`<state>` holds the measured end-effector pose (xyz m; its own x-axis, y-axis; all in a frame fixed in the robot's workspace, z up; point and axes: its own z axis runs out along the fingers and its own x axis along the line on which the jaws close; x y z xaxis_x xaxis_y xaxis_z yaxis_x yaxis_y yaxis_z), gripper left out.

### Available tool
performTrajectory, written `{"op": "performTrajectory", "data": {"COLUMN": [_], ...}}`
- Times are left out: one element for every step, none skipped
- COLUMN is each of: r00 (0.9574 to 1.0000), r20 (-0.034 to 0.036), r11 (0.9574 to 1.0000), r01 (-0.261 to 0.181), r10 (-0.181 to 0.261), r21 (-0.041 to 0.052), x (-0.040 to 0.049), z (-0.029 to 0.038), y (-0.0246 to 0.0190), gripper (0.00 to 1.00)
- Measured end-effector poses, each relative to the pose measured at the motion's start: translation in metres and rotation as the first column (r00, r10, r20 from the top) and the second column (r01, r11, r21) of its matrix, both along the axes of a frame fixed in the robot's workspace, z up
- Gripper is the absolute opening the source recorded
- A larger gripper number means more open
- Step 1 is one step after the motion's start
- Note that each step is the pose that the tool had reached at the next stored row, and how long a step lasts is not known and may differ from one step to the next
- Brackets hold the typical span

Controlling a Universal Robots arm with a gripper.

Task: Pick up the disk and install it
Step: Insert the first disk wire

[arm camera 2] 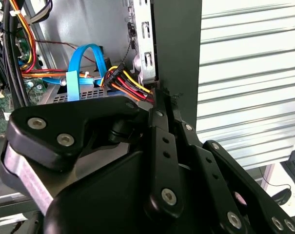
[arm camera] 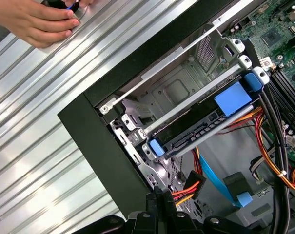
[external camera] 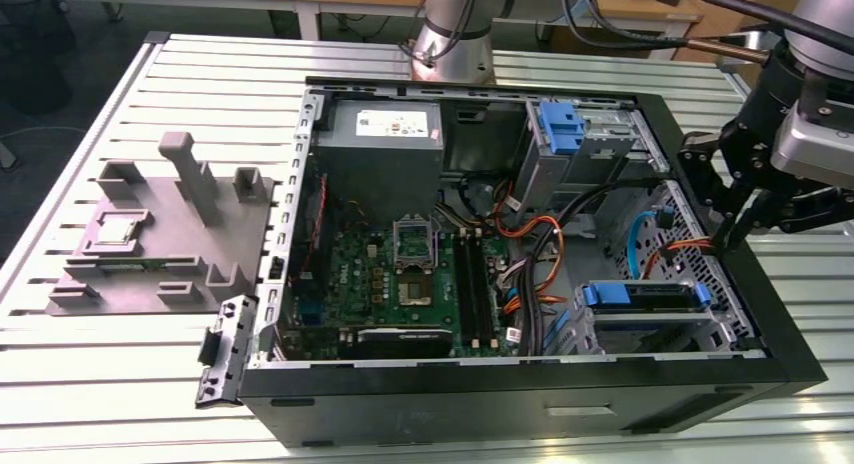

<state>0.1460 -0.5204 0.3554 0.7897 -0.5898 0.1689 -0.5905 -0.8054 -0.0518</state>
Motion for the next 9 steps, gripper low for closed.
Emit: {"op": "performTrajectory", "data": {"r00": [1.0, 1.0, 1.0, 1.0, 1.0, 1.0, 1.0, 1.0, 1.0], "r20": [0.0, 0.0, 0.0, 0.0, 0.0, 0.0, 0.0, 0.0, 0.0], "r11": [1.0, 1.0, 1.0, 1.0, 1.0, 1.0, 1.0, 1.0, 1.0], "r01": [0.0, -0.001, -0.001, -0.001, -0.001, -0.001, -0.001, -0.001, -0.001], "r10": [0.0, 0.001, 0.001, 0.001, 0.001, 0.001, 0.001, 0.001, 0.001], "r21": [-0.0002, -0.0002, -0.0004, -0.0004, -0.0004, -0.0003, -0.0003, -0.0004, -0.0004], "x": [0.0, -0.0001, -0.0009, -0.0023, -0.0047, -0.0075, -0.0094, -0.0117, -0.0129], "z": [0.0001, 0.0001, 0.0002, 0.0002, 0.0001, 0.0, 0.0, 0.0, 0.0], "y": [0.0, 0.0, -0.0001, 0.0, -0.0001, -0.0001, -0.0002, -0.0002, -0.0002], "gripper": [0.17, 0.17, 0.17, 0.17, 0.17, 0.17, 0.17, 0.17, 0.17]}}
